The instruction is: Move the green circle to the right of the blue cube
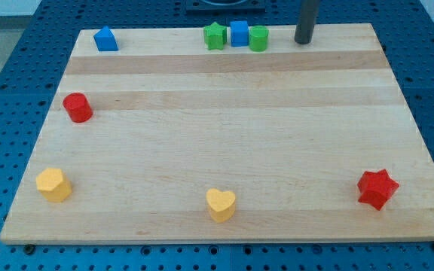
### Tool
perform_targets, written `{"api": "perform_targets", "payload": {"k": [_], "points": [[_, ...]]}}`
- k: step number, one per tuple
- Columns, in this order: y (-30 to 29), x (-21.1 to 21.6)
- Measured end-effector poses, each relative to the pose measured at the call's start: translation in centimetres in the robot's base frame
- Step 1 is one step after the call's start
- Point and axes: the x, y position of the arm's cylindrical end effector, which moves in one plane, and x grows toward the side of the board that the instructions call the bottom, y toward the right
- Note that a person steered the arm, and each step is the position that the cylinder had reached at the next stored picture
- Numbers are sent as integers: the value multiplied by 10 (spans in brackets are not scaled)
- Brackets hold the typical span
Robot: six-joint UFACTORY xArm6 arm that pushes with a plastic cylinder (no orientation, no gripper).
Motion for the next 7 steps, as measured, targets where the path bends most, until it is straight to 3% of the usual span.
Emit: {"api": "perform_targets", "payload": {"k": [2,6,7], "points": [[-51,-6],[-64,-55],[-101,-55]]}}
